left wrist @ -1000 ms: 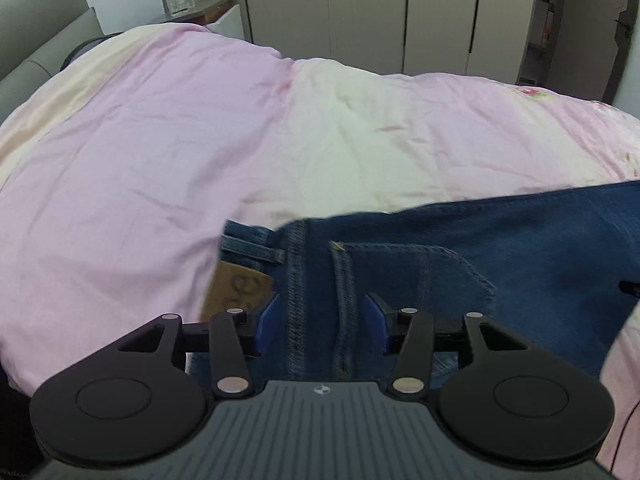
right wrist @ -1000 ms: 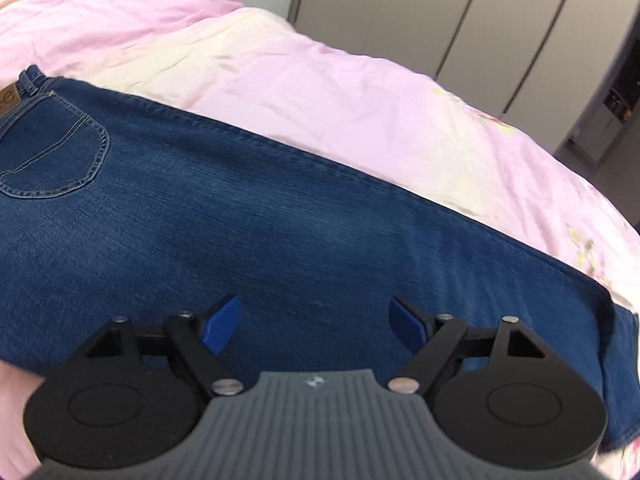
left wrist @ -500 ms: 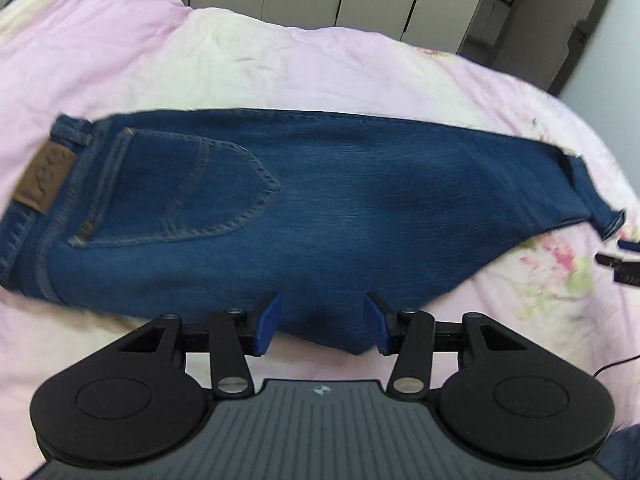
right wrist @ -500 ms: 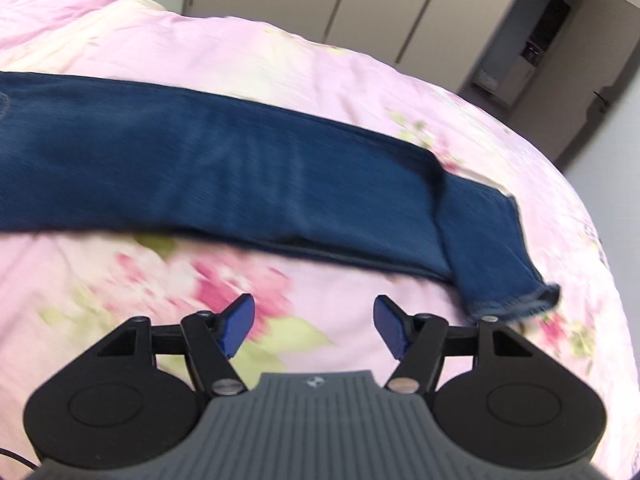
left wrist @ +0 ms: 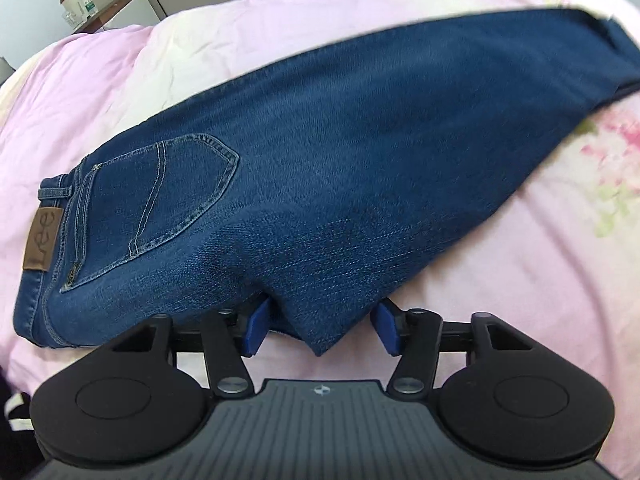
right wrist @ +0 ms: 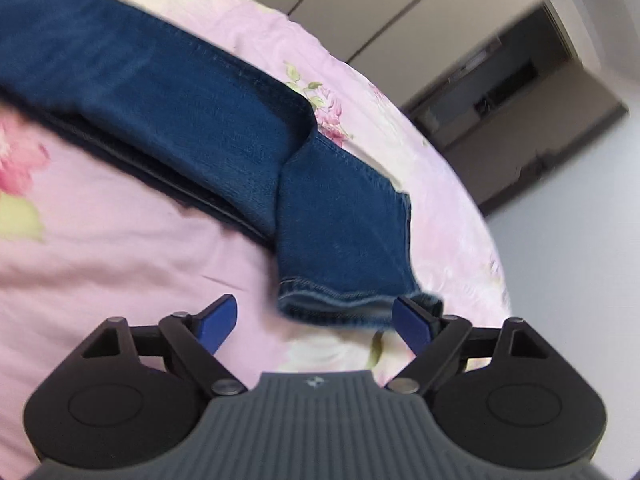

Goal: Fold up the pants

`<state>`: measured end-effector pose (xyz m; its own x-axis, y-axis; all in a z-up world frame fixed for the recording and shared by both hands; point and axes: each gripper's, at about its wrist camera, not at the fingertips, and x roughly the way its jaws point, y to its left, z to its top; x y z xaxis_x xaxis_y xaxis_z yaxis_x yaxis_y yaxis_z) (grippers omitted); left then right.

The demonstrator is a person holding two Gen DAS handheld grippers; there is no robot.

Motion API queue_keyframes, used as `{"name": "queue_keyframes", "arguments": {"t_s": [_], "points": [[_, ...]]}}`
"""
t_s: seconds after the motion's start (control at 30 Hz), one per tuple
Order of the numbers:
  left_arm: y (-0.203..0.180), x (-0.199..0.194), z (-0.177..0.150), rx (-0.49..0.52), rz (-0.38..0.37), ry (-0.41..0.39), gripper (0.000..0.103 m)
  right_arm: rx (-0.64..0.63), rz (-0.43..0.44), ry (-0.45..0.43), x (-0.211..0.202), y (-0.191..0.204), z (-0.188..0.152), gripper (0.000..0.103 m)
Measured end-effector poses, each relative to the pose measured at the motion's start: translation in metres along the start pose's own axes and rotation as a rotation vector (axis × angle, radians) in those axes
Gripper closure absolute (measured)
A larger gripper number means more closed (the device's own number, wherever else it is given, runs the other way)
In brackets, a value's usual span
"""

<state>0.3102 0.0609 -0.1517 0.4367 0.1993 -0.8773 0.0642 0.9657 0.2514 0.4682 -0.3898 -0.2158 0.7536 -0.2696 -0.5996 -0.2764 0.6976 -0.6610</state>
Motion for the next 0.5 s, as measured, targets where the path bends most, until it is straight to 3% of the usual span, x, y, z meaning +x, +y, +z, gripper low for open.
{"name": "queue_keyframes", "arguments": {"t_s": [0.07,0.13,0.2,0.3,0.5], "points": [[-0.003,0.004,0.001,0.007,0.012,0.012,0.042,-0.095,-0.004,-0.028,0.009,0.004,-0.001,0.030],[-0.004,0.006,0.003,0.006,0.016,0.022,0.045,-0.166,0.008,-0.035,0.016,0.001,-0.001,0.074],[-0.002,0.009,0.004,0.002,0.022,0.030,0.048,-0.187,0.026,-0.033,0.019,-0.012,0.003,0.097],[-0.004,0.011,0.004,-0.001,0.033,0.040,0.053,-0.183,0.016,-0.049,0.022,-0.041,0.015,0.102],[-0.005,0.013,0.002,-0.018,0.054,0.039,0.053,-0.113,-0.104,-0.050,0.065,-0.118,0.051,0.102]]}}
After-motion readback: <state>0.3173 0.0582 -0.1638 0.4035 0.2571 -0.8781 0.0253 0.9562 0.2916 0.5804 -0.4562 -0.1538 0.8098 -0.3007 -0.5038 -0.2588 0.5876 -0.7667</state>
